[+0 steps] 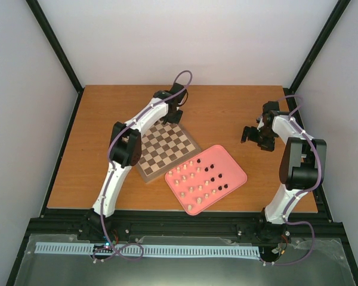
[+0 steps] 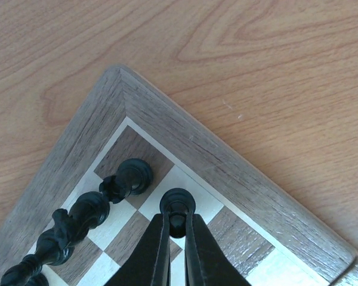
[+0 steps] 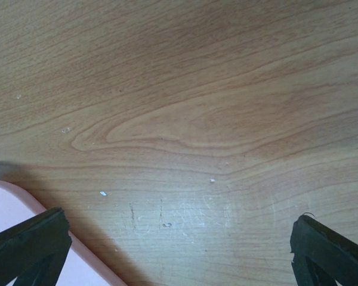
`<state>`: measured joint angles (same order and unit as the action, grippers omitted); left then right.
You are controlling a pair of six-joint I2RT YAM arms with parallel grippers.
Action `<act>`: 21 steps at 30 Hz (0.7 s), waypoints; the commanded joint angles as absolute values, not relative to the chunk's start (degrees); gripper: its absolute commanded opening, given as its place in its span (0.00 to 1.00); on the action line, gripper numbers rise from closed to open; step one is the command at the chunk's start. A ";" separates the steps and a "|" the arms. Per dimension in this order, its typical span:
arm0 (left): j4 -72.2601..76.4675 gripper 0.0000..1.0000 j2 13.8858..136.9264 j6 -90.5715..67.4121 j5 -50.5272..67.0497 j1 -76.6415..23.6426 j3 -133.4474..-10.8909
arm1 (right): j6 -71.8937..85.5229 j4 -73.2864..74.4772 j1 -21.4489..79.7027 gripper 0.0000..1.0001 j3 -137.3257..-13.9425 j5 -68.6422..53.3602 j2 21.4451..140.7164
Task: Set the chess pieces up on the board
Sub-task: Place the chess piece on the chessboard.
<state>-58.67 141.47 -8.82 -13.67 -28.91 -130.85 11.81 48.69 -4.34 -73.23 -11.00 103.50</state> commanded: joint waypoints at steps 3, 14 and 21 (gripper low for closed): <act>-58.11 0.05 143.33 -9.57 -14.26 -27.96 -134.00 | 11.35 49.31 -3.91 1.00 -74.44 -10.54 104.23; -58.04 0.07 143.61 -9.67 -14.10 -27.56 -133.88 | 11.25 49.33 -3.96 1.00 -74.45 -10.62 104.42; -57.92 0.14 142.14 -9.56 -12.44 -27.60 -131.90 | 11.34 49.15 -3.95 1.00 -74.24 -10.75 104.33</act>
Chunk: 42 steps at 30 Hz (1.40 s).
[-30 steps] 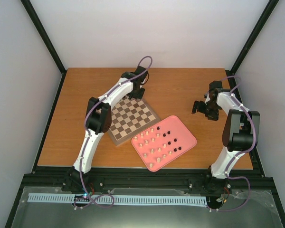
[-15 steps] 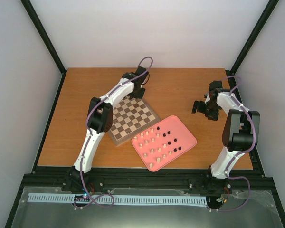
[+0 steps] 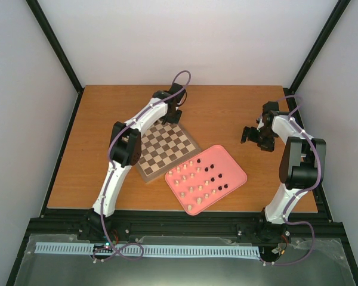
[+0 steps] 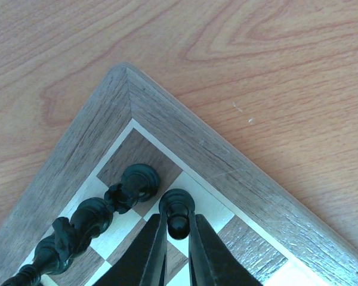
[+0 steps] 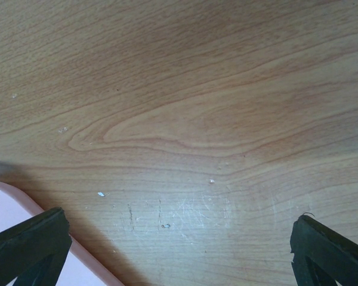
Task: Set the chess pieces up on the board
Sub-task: Place the chess piece on the chessboard.
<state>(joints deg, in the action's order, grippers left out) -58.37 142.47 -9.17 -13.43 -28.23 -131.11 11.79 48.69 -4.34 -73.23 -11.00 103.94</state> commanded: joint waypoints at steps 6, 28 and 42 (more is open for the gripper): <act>-57.95 0.19 141.56 -9.49 -11.95 -27.67 -131.01 | 11.34 48.96 -3.93 1.00 -73.90 -11.06 104.15; -59.78 0.30 133.09 -9.57 -10.23 -27.68 -127.30 | 11.34 48.36 -3.82 1.00 -73.69 -12.13 103.53; -56.57 0.43 111.90 -6.37 -0.15 -42.08 -102.75 | 11.54 48.07 -3.87 1.00 -73.78 -12.38 103.15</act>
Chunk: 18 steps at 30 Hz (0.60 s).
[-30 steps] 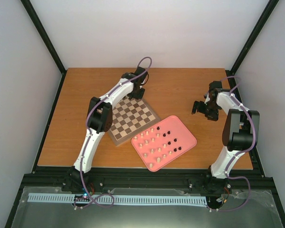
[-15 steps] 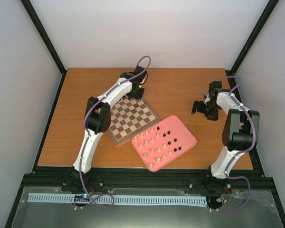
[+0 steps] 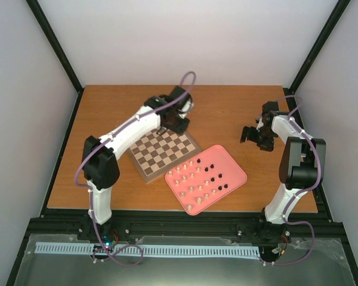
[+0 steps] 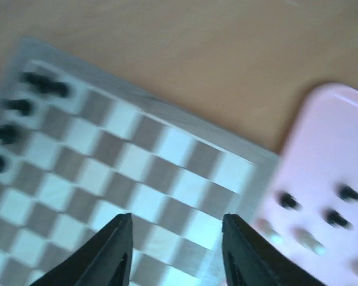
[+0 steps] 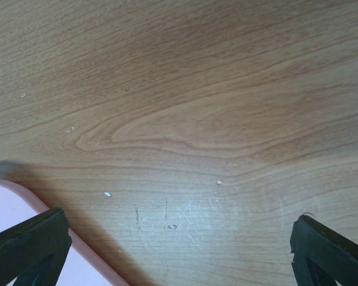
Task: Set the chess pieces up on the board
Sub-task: Place the chess piece on the chessboard, then pick up the chess piece from the storage box.
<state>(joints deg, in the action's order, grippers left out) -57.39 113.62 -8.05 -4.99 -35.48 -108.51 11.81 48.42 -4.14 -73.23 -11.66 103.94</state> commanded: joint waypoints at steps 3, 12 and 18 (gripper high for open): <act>-55.24 0.42 111.78 -6.65 1.28 -45.96 -98.58 | 11.65 47.94 -3.82 1.00 -73.75 -12.39 102.98; -53.67 0.41 118.40 -6.61 2.62 -51.12 -98.93 | 11.45 47.64 -3.78 1.00 -72.64 -12.33 102.36; -52.33 0.40 121.25 -6.88 2.76 -51.18 -100.18 | 11.34 47.47 -3.75 1.00 -71.60 -12.13 101.87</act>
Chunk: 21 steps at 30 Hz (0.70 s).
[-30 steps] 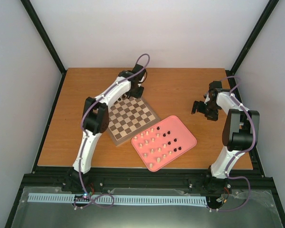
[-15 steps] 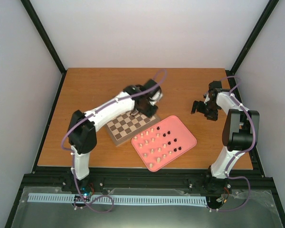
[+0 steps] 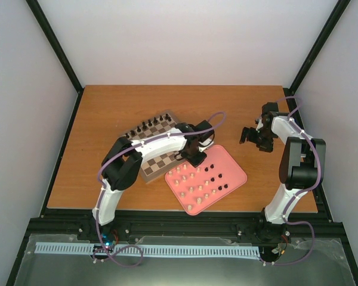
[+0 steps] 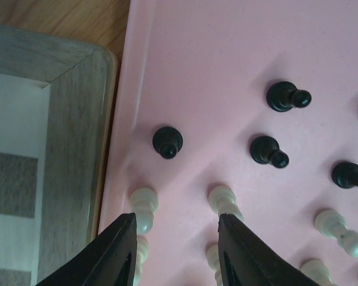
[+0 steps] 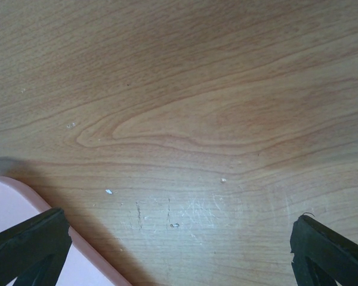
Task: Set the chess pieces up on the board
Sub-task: Pick up the chess piece from the storage box.
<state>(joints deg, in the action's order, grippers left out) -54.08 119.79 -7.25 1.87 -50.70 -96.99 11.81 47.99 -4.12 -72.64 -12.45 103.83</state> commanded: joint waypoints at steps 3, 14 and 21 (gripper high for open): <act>-52.11 0.40 122.34 -7.12 2.99 -51.24 -101.20 | 11.42 47.35 -3.78 1.00 -71.54 -12.22 101.93; -52.97 0.38 126.60 -7.09 3.86 -51.16 -105.22 | 11.32 47.37 -3.78 1.00 -71.79 -11.89 102.40; -52.68 0.33 127.91 -7.59 3.34 -51.24 -105.62 | 11.16 47.46 -3.72 1.00 -71.88 -11.75 102.66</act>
